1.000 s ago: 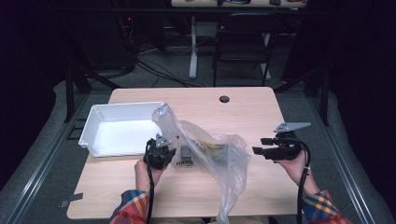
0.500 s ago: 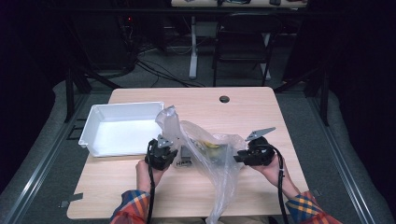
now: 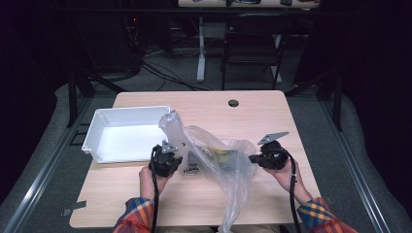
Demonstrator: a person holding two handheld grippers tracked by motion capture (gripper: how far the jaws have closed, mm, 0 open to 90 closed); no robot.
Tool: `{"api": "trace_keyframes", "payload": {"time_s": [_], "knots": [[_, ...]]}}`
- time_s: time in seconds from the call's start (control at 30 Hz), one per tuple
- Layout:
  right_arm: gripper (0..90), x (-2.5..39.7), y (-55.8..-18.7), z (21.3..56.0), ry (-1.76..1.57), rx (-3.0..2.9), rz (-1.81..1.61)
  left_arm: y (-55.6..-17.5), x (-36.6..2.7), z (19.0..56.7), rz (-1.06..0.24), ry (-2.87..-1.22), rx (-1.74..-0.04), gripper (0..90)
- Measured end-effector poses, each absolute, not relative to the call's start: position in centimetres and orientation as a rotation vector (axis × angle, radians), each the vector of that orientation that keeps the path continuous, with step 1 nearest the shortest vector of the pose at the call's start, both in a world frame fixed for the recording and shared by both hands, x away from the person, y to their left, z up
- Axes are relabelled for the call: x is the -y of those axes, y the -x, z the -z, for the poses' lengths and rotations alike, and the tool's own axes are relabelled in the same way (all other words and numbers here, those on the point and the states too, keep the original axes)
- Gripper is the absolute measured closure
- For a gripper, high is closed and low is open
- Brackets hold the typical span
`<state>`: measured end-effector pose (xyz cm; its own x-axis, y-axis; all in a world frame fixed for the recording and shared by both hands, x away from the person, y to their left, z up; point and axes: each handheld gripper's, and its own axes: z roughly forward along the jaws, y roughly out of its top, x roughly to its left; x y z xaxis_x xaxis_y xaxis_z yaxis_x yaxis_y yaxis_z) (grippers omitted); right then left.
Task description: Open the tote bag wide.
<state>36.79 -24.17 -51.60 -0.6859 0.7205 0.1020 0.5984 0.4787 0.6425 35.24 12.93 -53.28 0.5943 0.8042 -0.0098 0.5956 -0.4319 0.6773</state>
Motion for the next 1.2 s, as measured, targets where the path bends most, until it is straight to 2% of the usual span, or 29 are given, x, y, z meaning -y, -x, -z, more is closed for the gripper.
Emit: {"api": "trace_keyframes", "payload": {"time_s": [0.1, 0.17, 0.27, 0.33, 0.37, 0.4, 0.47, 0.53, 0.63, 0.67, 0.7, 0.73, 0.77, 0.83, 0.87, 0.9, 0.93, 1.2], "knots": [[71.8, 24.8, -36.6, 50.9, -1.156, -2.507, -1.052, -35.3, -13.2, 53.4, -0.400, -2.177, -1.115, 89.2], [55.5, 25.2, -36.5, 50.4, -1.150, -2.497, -1.101, -35.3, -13.2, 53.5, -0.408, -2.175, -1.119, 89.2], [40.3, 25.0, -36.2, 49.3, -1.141, -2.493, -1.221, -35.3, -13.1, 53.5, -0.391, -2.184, -1.121, 89.1], [37.0, 24.8, -36.1, 49.1, -1.128, -2.498, -1.253, -35.4, -13.1, 53.5, -0.398, -2.186, -1.115, 89.1], [33.3, 24.5, -35.9, 48.9, -1.121, -2.503, -1.284, -35.3, -13.0, 53.5, -0.402, -2.191, -1.111, 89.1], [23.8, 23.6, -35.7, 48.7, -1.079, -2.541, -1.301, -35.3, -13.0, 53.5, -0.403, -2.188, -1.111, 89.1], [19.2, 22.9, -35.6, 48.7, -1.067, -2.571, -1.300, -35.3, -12.8, 53.5, -0.410, -2.183, -1.109, 89.0], [21.6, 22.2, -35.6, 49.0, -1.052, -2.603, -1.268, -35.2, -12.7, 53.5, -0.407, -2.182, -1.106, 89.0], [37.0, 21.4, -35.9, 49.8, -1.064, -2.609, -1.171, -35.2, -12.7, 53.6, -0.405, -2.188, -1.101, 89.0], [44.6, 21.2, -36.1, 50.1, -1.074, -2.613, -1.149, -35.3, -12.7, 53.5, -0.398, -2.199, -1.099, 89.1], [44.6, 21.2, -36.1, 50.1, -1.074, -2.613, -1.149, -35.3, -12.7, 53.5, -0.398, -2.199, -1.099, 89.1], [59.2, 20.9, -36.4, 50.7, -1.083, -2.596, -1.065, -35.3, -12.7, 53.7, -0.406, -2.198, -1.102, 89.1], [59.2, 20.9, -36.4, 50.7, -1.083, -2.596, -1.065, -35.3, -12.7, 53.7, -0.406, -2.198, -1.102, 89.1], [71.1, 20.8, -36.6, 51.3, -1.083, -2.601, -1.031, -35.3, -12.7, 53.7, -0.396, -2.208, -1.097, 89.1], [82.0, 20.7, -36.8, 51.7, -1.080, -2.586, -1.001, -35.4, -12.9, 53.6, -0.390, -2.227, -1.085, 89.1], [82.0, 20.7, -36.8, 51.7, -1.080, -2.586, -1.001, -35.4, -12.9, 53.6, -0.390, -2.227, -1.085, 89.1], [90.0, 20.8, -36.7, 51.7, -1.080, -2.579, -0.981, -35.3, -12.9, 53.7, -0.389, -2.223, -1.090, 89.1], [90.0, 21.8, -37.0, 51.3, -1.099, -2.517, -0.975, -35.3, -13.4, 53.7, -0.373, -2.222, -1.097, 89.1]]}}
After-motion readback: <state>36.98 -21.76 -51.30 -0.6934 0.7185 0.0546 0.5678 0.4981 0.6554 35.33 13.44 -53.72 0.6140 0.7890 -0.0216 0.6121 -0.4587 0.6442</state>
